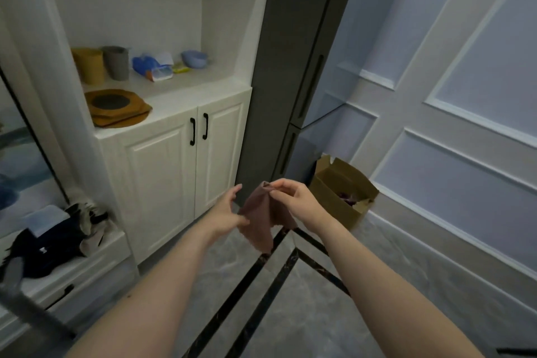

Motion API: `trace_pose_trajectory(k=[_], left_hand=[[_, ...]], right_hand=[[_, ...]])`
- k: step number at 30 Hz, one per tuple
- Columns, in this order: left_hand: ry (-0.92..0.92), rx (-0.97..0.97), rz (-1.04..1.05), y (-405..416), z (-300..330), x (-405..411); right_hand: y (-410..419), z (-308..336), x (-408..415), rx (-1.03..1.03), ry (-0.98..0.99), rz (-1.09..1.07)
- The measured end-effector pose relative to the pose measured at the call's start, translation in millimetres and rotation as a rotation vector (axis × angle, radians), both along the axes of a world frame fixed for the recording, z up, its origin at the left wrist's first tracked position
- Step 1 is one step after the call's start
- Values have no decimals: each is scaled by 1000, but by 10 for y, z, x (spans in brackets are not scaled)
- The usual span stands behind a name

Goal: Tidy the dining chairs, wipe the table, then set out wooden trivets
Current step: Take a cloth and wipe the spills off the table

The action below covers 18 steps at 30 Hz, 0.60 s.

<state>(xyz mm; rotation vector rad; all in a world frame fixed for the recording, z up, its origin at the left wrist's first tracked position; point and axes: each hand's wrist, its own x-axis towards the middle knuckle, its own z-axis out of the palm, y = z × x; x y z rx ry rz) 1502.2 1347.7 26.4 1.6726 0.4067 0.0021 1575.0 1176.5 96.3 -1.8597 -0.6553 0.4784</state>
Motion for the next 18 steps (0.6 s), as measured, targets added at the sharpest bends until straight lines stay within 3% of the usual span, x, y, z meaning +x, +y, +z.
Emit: trace_pose_trajectory(k=[3,9,14,18], left_hand=[[-1,115,-122,251,81,531],[125,214,55,685,268,1364],[61,-102,200,1018,307,2011],[24,-95,355,1206,237,2558]], right_hand=[[252,70,476,-48,-67,35],[605,25,1424,-120,-146,-129],[975,-150,2249,-166,-88,-200],[1334,-301,2895,-206,-69,-200]])
